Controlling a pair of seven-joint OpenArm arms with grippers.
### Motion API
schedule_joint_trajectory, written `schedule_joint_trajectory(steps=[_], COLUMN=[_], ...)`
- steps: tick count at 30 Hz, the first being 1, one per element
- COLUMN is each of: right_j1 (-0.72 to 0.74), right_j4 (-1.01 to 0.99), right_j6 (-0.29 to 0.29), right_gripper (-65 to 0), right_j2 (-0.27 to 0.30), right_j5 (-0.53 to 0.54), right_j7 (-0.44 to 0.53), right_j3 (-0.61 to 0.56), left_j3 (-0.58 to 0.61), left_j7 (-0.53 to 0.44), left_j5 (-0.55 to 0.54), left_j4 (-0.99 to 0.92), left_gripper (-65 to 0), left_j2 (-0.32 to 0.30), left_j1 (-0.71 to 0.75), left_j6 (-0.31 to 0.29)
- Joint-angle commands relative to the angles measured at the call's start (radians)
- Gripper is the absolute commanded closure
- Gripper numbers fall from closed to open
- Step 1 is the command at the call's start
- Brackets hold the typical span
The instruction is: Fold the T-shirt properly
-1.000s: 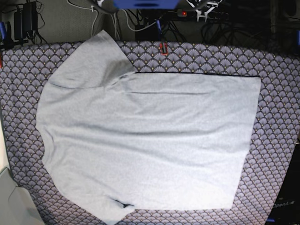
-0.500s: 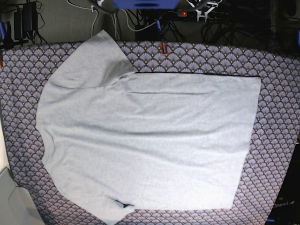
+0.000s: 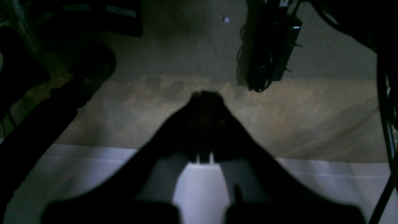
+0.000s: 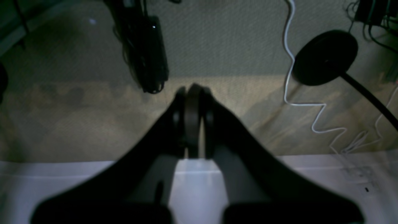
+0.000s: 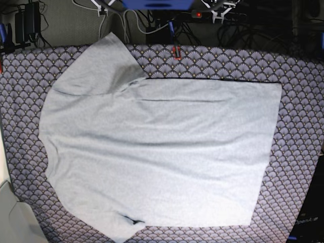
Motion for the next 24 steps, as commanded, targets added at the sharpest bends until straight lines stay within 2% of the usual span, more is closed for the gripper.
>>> schedule_joint_trajectory(steps=[1, 9, 18, 24], right_j1=[-0.014, -0.008, -0.009, -0.106], right_j4=[0.001, 0.005, 0.013, 0.199], right_j6=[0.005, 0.005, 0.005, 0.005], right_gripper=[0.0, 0.0, 0.0, 0.0], right_j2=[0.003, 0.003, 0.003, 0.003], right_j5=[0.004, 0.004, 0.004, 0.004], right_j7=[-0.005, -0.059, -0.060, -0.065], right_j3=[-0.001, -0.001, -0.001, -0.001], left_j3=[0.002, 0.002, 0.002, 0.002], left_j7=[0.004, 0.002, 0.001, 0.007], left_j5=[0.003, 0.003, 0.003, 0.003], left_j4=[0.001, 0.001, 0.001, 0.105], left_gripper=[-0.3, -0.3, -0.3, -0.3], left_j2=[-0.004, -0.005, -0.008, -0.014], left_j1=[0.003, 0.003, 0.005, 0.059], left_j6=[0.005, 0.005, 0.005, 0.005])
